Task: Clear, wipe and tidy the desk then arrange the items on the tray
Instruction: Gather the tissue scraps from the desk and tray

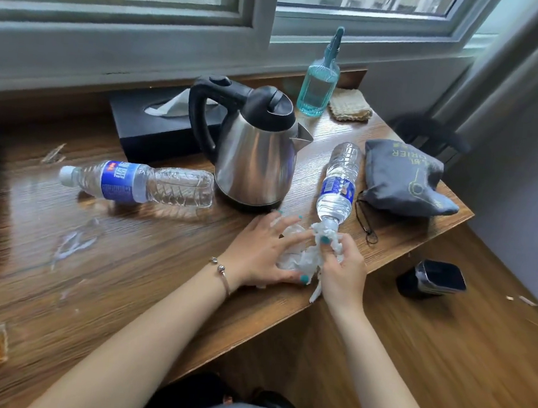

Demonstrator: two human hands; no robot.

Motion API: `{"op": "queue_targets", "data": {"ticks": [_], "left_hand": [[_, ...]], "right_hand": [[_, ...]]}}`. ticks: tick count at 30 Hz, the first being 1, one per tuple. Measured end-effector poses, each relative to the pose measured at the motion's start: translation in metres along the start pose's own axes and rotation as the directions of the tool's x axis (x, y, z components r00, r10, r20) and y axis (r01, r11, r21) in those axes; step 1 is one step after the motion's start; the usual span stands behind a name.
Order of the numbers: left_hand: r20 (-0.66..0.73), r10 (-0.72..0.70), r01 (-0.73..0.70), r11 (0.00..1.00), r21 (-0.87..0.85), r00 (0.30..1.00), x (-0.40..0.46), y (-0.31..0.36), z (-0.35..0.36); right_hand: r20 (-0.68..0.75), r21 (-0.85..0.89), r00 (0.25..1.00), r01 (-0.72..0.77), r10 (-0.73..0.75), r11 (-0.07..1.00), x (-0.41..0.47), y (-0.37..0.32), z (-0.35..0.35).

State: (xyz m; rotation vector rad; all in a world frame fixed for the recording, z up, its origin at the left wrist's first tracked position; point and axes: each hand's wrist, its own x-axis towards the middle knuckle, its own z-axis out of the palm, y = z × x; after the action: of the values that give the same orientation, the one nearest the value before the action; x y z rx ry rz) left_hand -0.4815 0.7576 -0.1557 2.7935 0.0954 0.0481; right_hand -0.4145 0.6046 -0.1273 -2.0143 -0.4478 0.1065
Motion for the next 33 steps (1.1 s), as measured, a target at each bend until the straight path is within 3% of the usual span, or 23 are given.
{"op": "queue_targets", "data": {"ticks": [6, 11, 13, 17, 20, 25, 29, 33], "left_hand": [[-0.022, 0.050, -0.052, 0.994, -0.098, 0.998, -0.007, -0.017, 0.000], [-0.037, 0.101, -0.107, 0.921, -0.374, 0.994, -0.033, -0.031, -0.031], [-0.007, 0.097, -0.094, 0.931, -0.352, 0.995, -0.049, -0.040, -0.040], [0.155, 0.054, -0.046, 0.998, -0.054, 0.986, -0.075, -0.053, -0.037], [0.163, 0.050, -0.062, 0.996, 0.067, 0.985, -0.065, -0.045, -0.026], [0.089, 0.012, -0.009, 0.999, -0.037, 0.996, -0.050, -0.039, -0.030], [-0.003, 0.022, -0.022, 0.987, -0.159, 1.000, -0.072, -0.051, -0.039], [0.020, -0.020, 0.023, 0.988, -0.151, 1.000, -0.083, -0.066, -0.050]], "right_hand": [[0.005, -0.018, 1.000, 0.010, -0.010, 1.000, 0.002, 0.005, 0.011], [0.024, 0.011, 0.999, 0.044, -0.044, 0.999, 0.006, 0.002, 0.023], [0.060, 0.021, 0.997, 0.053, -0.055, 0.998, 0.007, 0.000, 0.030], [0.097, -0.006, 0.988, 0.118, -0.117, 0.993, 0.011, 0.002, 0.042], [0.126, -0.098, 0.971, 0.215, -0.203, 0.972, 0.016, -0.002, 0.053], [0.309, -0.127, 0.940, 0.194, -0.147, 0.973, 0.038, -0.010, 0.051], [0.575, -0.251, 0.813, 0.282, -0.091, 0.926, 0.043, -0.011, 0.035], [0.637, -0.239, 0.770, 0.239, -0.034, 0.941, 0.050, -0.023, 0.021]]}}
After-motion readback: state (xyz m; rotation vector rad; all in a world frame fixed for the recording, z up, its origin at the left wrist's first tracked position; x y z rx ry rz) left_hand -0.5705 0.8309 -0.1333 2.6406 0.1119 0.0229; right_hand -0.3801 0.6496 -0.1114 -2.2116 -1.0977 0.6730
